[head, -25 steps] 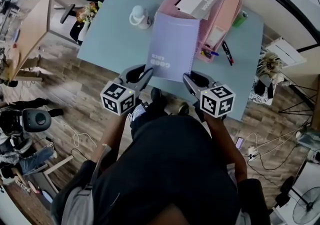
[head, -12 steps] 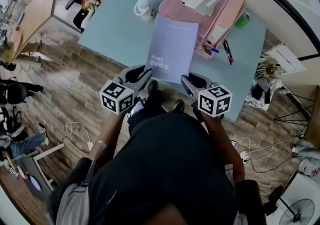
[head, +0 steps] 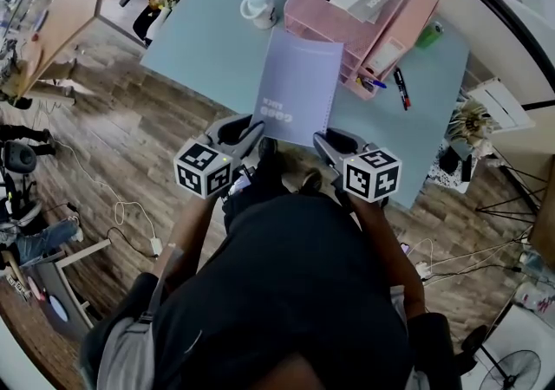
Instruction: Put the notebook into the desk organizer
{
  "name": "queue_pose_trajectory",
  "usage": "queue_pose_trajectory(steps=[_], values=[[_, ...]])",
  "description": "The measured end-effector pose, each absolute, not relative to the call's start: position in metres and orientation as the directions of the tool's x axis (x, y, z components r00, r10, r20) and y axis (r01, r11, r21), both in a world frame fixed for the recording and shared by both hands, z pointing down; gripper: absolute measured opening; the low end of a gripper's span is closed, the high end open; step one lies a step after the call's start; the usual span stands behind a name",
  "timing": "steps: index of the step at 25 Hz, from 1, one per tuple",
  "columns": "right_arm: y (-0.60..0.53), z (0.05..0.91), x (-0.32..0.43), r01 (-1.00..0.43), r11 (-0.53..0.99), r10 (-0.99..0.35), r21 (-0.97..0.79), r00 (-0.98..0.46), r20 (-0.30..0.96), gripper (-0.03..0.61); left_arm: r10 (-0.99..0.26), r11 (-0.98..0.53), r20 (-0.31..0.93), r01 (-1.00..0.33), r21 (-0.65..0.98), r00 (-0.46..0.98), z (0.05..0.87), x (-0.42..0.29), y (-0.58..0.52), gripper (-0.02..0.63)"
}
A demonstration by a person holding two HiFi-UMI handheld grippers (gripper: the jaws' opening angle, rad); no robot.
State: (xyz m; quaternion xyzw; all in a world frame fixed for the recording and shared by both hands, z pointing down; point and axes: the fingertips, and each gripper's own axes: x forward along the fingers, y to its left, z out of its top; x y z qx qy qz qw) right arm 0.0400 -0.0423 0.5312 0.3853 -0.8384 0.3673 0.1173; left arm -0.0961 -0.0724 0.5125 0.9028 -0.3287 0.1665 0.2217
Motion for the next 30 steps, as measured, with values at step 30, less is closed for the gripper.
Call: queue_pose_trajectory(steps=[30], values=[[-0.078, 0.556, 0.055, -0.759, 0.295, -0.601, -0.581, -0.62, 0.505, 0.097, -0.419, -0.729, 0.499, -0.609, 0.312, 0.758, 0.534, -0.074, -0.127, 0.146]])
